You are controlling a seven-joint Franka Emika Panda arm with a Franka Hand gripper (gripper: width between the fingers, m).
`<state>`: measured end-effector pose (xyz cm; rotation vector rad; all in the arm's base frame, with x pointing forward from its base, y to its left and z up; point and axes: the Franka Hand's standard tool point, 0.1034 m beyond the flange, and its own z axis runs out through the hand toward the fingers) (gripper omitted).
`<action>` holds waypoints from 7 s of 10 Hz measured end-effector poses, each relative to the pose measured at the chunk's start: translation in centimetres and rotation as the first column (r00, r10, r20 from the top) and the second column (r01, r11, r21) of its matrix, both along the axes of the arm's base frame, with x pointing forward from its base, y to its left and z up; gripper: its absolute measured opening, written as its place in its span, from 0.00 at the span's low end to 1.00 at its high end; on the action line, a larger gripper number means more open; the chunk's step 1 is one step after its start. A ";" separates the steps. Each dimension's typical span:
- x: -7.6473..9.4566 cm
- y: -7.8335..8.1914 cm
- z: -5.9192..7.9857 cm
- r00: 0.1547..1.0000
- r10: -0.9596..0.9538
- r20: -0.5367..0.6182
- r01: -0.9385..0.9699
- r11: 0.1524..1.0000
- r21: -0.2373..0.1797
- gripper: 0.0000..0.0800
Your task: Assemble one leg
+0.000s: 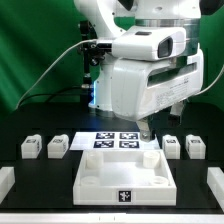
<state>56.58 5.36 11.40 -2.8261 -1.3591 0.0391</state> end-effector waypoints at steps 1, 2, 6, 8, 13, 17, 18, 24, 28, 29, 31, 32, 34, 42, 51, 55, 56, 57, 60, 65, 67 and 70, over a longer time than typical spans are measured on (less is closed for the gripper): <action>0.0 0.0 0.0 1.000 0.000 0.000 0.000 1.000 0.000 0.81; 0.0 0.0 0.0 1.000 0.000 0.000 0.000 1.000 0.000 0.81; -2.0 -0.6 -0.2 0.993 0.117 0.003 -0.117 0.993 -0.002 0.81; -4.5 -2.3 -0.5 0.919 0.393 0.021 -0.393 0.919 -0.004 0.81; -6.6 -5.0 -1.0 0.786 0.618 0.008 -0.618 0.786 0.006 0.81; -11.3 -4.7 -4.3 0.784 0.620 0.019 -0.621 0.784 0.011 0.81; -13.3 -4.7 -6.4 0.785 0.619 0.018 -0.619 0.785 0.022 0.81; -13.4 -5.8 -9.8 0.812 0.583 0.020 -0.583 0.811 0.042 0.68; -13.5 -5.8 -9.8 0.812 0.583 0.019 -0.583 0.811 0.043 0.27; -13.4 -5.8 -9.8 0.813 0.582 0.020 -0.583 0.812 0.042 0.07; -13.4 -5.8 -9.8 0.813 0.582 0.020 -0.583 0.812 0.042 0.07; -13.4 -5.8 -9.8 0.813 0.582 0.020 -0.583 0.812 0.042 0.07; -13.4 -5.8 -9.8 0.813 0.582 0.020 -0.583 0.812 0.042 0.07; -8.0 -0.5 -9.4 0.812 0.576 0.091 -0.581 0.814 0.031 0.07; -7.0 1.0 -9.7 0.793 0.601 0.099 -0.606 0.795 0.026 0.32; -7.0 0.8 -9.7 0.795 0.599 0.099 -0.603 0.797 0.026 0.72; -7.0 0.8 -9.7 0.795 0.598 0.099 -0.603 0.797 0.026 0.80; -7.0 0.8 -9.7 0.796 0.598 0.099 -0.602 0.798 0.026 0.81; -7.0 0.7 -9.7 0.797 0.596 0.099 -0.601 0.799 0.026 0.81; -6.9 0.6 -8.2 0.843 0.526 0.110 -0.531 0.847 0.019 0.81; -8.2 2.1 -6.2 0.922 0.367 0.121 -0.372 0.928 0.025 0.81; -9.5 5.1 -6.2 0.996 -0.023 0.090 0.015 0.996 0.087 0.81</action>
Offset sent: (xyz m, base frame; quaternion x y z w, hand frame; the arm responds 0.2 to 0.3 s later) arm 0.0000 0.0000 0.0000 0.0000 0.0000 -0.0899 0.9960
